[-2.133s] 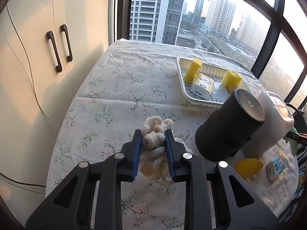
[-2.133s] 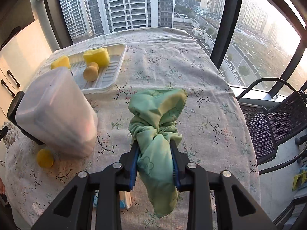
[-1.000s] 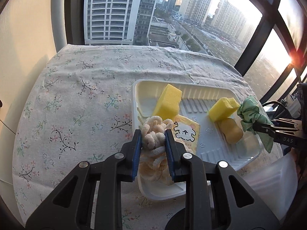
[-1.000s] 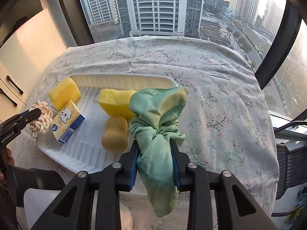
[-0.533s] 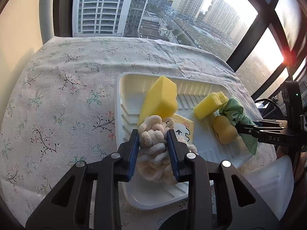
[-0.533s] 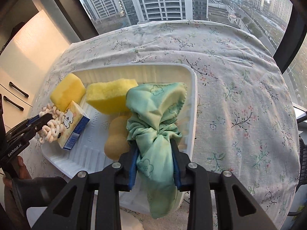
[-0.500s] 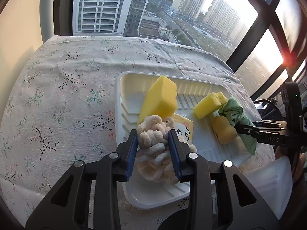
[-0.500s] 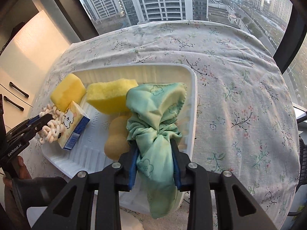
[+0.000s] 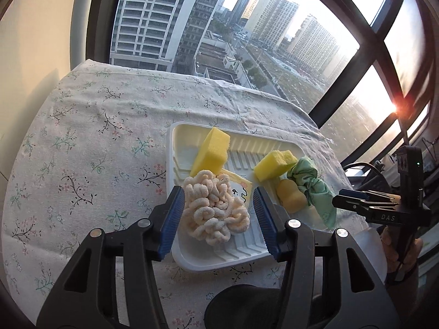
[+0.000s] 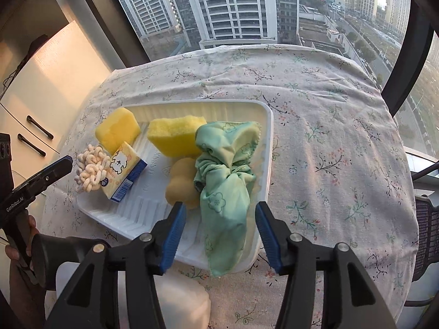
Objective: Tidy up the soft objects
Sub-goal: 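Open both tools to drop the scrunchies into the tray, then move both tools back toward the knitted sleeves on the table, then grasp a knitted sleeve with the left tool while the right tool grasps another sleeve, then carry both knitted sleeves over the white tray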
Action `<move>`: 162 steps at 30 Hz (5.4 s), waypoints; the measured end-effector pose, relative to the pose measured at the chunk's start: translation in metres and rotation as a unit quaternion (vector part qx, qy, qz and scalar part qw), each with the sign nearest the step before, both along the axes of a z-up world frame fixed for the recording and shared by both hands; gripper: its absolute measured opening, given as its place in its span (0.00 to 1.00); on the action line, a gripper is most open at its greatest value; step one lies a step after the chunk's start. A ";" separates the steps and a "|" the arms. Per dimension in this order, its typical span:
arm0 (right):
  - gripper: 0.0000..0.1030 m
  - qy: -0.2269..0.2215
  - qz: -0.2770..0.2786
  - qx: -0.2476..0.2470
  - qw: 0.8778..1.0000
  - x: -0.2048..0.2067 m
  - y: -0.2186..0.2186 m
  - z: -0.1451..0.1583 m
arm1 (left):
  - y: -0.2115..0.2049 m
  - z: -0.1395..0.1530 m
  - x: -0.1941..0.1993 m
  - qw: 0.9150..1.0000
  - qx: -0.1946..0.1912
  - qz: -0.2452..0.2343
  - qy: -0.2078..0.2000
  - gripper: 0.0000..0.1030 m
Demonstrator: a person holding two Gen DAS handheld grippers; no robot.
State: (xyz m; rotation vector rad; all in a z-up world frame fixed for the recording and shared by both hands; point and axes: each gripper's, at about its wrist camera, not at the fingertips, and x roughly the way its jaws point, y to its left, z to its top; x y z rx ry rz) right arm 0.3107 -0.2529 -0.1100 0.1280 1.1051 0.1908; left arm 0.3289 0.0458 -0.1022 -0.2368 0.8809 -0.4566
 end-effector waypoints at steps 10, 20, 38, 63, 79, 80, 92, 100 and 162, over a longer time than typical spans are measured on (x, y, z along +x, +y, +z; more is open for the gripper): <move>0.59 -0.022 -0.048 -0.007 0.999 -0.042 -0.040 0.013 | 0.032 0.013 -0.047 0.999 0.003 0.030 -0.040 0.62; 0.60 -0.002 -0.076 -0.032 0.997 -0.091 -0.066 -0.010 | 0.052 0.002 -0.095 0.997 0.046 0.042 -0.043 0.62; 0.63 0.015 -0.093 -0.023 0.995 -0.175 -0.083 -0.035 | 0.044 -0.040 -0.175 0.996 0.087 0.015 -0.017 0.62; 0.68 -0.013 0.101 -0.022 0.995 -0.312 0.043 -0.040 | -0.034 -0.039 -0.334 0.972 0.133 -0.188 -0.050 0.62; 0.68 -0.005 0.123 -0.012 0.992 -0.304 0.078 -0.059 | -0.068 -0.062 -0.331 0.948 0.205 -0.238 -0.044 0.62; 0.68 -0.006 0.118 -0.015 0.993 -0.303 0.078 -0.059 | -0.070 -0.064 -0.330 0.948 0.211 -0.236 -0.043 0.62; 0.41 -0.011 0.103 -0.044 0.994 -0.304 0.087 -0.061 | -0.070 -0.065 -0.329 0.958 0.196 -0.206 -0.041 0.56; 0.27 -0.004 0.103 -0.049 0.993 -0.308 0.091 -0.059 | -0.073 -0.064 -0.334 0.966 0.178 -0.179 -0.047 0.33; 0.27 -0.004 -0.090 -0.050 0.995 -0.074 -0.063 -0.017 | 0.032 0.004 -0.024 0.984 0.156 0.076 -0.035 0.33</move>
